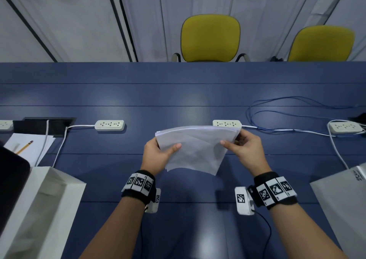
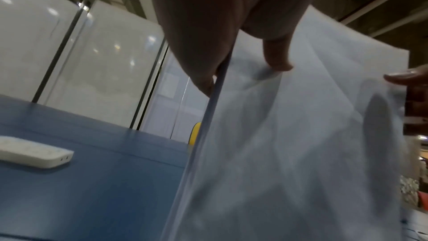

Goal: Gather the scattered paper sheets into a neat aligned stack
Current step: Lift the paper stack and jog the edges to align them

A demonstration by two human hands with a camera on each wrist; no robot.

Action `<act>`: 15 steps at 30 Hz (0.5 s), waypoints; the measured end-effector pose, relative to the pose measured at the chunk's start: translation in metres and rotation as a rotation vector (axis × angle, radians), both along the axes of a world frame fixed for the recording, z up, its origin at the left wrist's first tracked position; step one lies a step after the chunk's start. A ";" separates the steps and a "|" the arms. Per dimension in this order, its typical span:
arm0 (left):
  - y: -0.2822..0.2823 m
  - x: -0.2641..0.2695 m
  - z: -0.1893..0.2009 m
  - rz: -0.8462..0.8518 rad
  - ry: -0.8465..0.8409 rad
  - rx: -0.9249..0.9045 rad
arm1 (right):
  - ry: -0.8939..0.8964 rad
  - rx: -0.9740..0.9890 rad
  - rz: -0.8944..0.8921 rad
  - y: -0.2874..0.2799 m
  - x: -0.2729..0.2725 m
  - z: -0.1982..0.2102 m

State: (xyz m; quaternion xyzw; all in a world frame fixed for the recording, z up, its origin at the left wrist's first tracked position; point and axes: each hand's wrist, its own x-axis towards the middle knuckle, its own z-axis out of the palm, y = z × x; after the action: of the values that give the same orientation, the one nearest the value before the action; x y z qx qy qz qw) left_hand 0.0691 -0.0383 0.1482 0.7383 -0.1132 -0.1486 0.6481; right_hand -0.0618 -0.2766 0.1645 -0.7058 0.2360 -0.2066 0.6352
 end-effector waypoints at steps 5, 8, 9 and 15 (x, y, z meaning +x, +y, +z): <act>-0.002 0.002 0.012 0.020 -0.029 0.091 | 0.100 -0.227 0.064 -0.010 0.003 0.020; -0.003 0.017 0.038 -0.060 -0.290 0.243 | 0.196 -0.544 0.094 -0.018 0.001 0.043; -0.005 0.020 0.049 -0.132 -0.439 0.328 | 0.209 -0.638 0.106 -0.019 0.001 0.052; -0.034 0.016 0.075 -0.370 -0.837 0.596 | 0.214 -0.886 0.399 0.008 0.022 0.070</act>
State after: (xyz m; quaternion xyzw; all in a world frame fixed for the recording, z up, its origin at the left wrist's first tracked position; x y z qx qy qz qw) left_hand 0.0848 -0.0719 0.2231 0.8538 -0.4426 0.0209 0.2735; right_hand -0.0397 -0.2683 0.2350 -0.9566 0.0497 -0.0879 0.2735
